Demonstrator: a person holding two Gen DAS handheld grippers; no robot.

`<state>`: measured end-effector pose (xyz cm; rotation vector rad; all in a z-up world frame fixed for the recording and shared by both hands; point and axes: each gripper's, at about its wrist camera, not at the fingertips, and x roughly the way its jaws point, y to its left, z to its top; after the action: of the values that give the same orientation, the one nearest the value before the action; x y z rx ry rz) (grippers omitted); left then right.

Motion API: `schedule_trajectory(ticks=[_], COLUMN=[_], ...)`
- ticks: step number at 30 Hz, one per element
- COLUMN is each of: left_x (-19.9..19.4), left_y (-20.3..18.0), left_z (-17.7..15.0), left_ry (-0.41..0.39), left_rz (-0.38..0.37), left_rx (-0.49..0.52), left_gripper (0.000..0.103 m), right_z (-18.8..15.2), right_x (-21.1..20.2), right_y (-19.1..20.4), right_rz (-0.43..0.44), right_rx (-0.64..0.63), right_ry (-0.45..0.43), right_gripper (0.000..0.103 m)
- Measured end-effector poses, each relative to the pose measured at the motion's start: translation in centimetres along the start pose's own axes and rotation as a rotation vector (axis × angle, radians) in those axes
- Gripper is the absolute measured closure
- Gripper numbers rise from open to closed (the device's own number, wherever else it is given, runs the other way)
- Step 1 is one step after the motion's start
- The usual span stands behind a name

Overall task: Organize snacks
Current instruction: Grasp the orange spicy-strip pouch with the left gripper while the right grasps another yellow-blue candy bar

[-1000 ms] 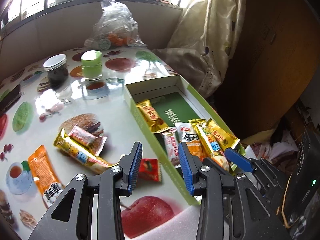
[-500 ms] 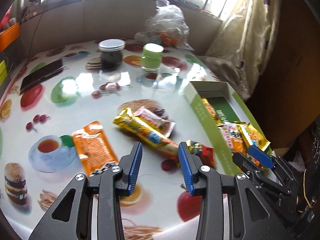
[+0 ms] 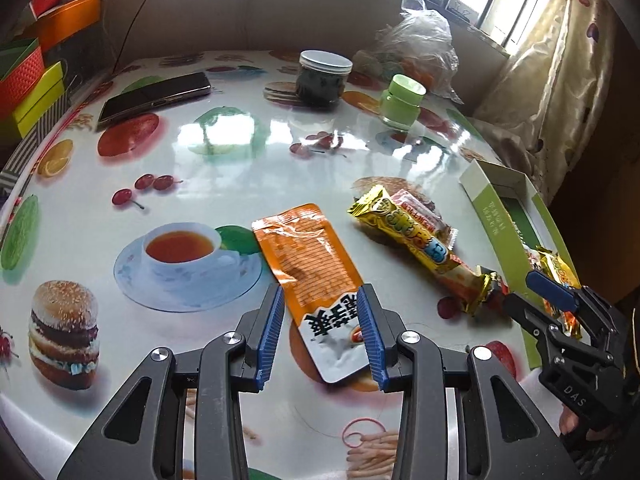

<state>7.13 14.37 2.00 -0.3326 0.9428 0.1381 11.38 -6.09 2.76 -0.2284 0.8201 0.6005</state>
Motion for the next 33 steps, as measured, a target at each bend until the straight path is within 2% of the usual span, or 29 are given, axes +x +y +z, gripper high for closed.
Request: schedule_trajectory(ticks=[10,15,18,19,21,24,33], left_x=[1.4,2.1,2.3,2.3,2.4,2.6,3.3], left_y=[1.7,1.1,0.7,0.6,0.5,0.2,-0.7], left_z=[0.2,0.5,0.7,0.8,1.0,1.2,1.5], left_ry=[0.037,0.048,0.048,0.049,0.049,0.051,0.058], left_rz=[-0.013,-0.055,-0.044,-0.047,-0.059,-0.061,0.005], left_rx=[-0.057,-0.048,-0.039,-0.042,-0.047,-0.047,-0.002], left_gripper=[0.064,0.064,0.064,0.062,0.043,0.041,0.041], right_z=[2.2,2.6,2.6,2.6,2.5,2.6,2.7], right_x=[3.1,4.7,5.4,5.6,5.9,6.1,6.7], right_y=[3.0,3.6,3.5,3.5,3.4,3.3,3.5], right_rz=[0.052,0.048,0.051,0.048,0.050,0.063,0.054], right_rx=[-0.060,-0.076,-0.070,-0.068,-0.063,-0.054,-0.066], right_ry=[0.015,0.046,0.076,0.082,0.088,0.088,0.102], right_gripper=[0.056,0.056,0.056,0.056,0.056,0.056,0.058])
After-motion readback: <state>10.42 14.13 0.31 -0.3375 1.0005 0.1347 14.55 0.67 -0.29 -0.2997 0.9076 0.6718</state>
